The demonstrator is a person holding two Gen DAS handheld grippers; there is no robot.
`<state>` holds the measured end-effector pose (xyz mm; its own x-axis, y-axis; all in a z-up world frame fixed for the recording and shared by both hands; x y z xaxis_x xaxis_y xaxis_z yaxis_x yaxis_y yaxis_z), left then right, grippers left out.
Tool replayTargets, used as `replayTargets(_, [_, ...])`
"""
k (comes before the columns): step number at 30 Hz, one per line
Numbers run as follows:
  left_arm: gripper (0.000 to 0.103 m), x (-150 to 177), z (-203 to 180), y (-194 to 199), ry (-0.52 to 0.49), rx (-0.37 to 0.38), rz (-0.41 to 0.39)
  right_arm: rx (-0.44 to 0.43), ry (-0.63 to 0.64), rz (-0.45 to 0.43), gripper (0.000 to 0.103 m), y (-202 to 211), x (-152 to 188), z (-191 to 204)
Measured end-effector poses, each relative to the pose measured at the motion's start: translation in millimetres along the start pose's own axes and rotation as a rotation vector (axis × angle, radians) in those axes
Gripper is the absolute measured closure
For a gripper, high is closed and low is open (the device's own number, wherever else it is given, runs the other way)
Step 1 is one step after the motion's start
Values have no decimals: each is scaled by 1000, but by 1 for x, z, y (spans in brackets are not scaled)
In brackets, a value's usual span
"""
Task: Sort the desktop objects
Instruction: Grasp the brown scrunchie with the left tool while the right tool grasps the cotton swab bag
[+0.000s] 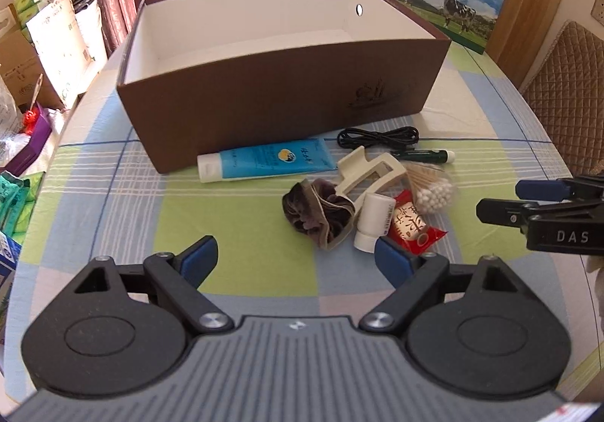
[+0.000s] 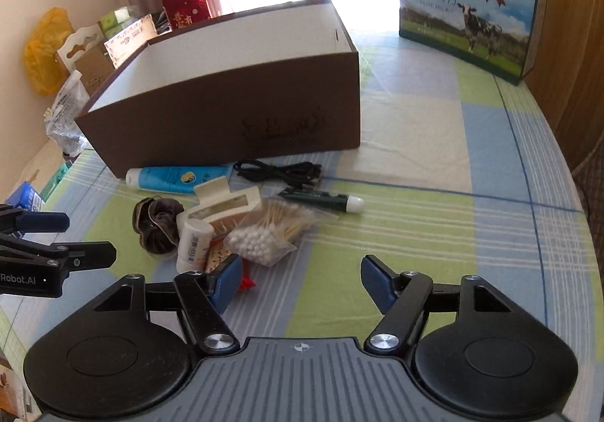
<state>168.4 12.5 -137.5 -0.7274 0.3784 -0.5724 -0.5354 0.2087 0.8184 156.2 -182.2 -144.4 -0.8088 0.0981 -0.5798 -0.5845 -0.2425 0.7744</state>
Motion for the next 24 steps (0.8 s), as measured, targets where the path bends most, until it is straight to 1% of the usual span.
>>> replayTargets(8, [28, -5, 0, -21, 19, 25, 19, 27, -38, 22, 35, -8, 2, -13])
replayTargets(17, [29, -22, -3, -46, 30, 47, 25, 50, -65, 31, 35, -13, 1, -21])
replayTargets(19, [32, -24, -3, -53, 25, 45, 32, 55, -72, 33, 35, -13, 1, -24])
replayTargets(20, [36, -23, -3, -57, 16, 43, 36, 58, -77, 34, 35, -13, 2, -25])
replayTargets(21, [45, -23, -3, -60, 7, 42, 41, 60, -80, 34, 35, -13, 1, -27])
replayTargets(22, [52, -21, -3, -63, 1, 43, 48, 62, -83, 34, 35, -13, 1, -28])
replayTargets(24, [75, -18, -1, -66, 3, 59, 56, 64, -88, 34, 35, -13, 1, -29])
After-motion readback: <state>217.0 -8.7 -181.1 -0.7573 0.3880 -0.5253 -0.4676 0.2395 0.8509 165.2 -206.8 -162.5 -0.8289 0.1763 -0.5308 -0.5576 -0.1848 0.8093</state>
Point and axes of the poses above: each gripper's, at about its wrist camera, not at the fingertips, and y roughly against the way its jaws point, z to its left, x to its underside, the point moved 10 cm from there along -y, roughly the way its jaws point, and after that the axes turned 9 degrees about -y, right-handed, at the moved point
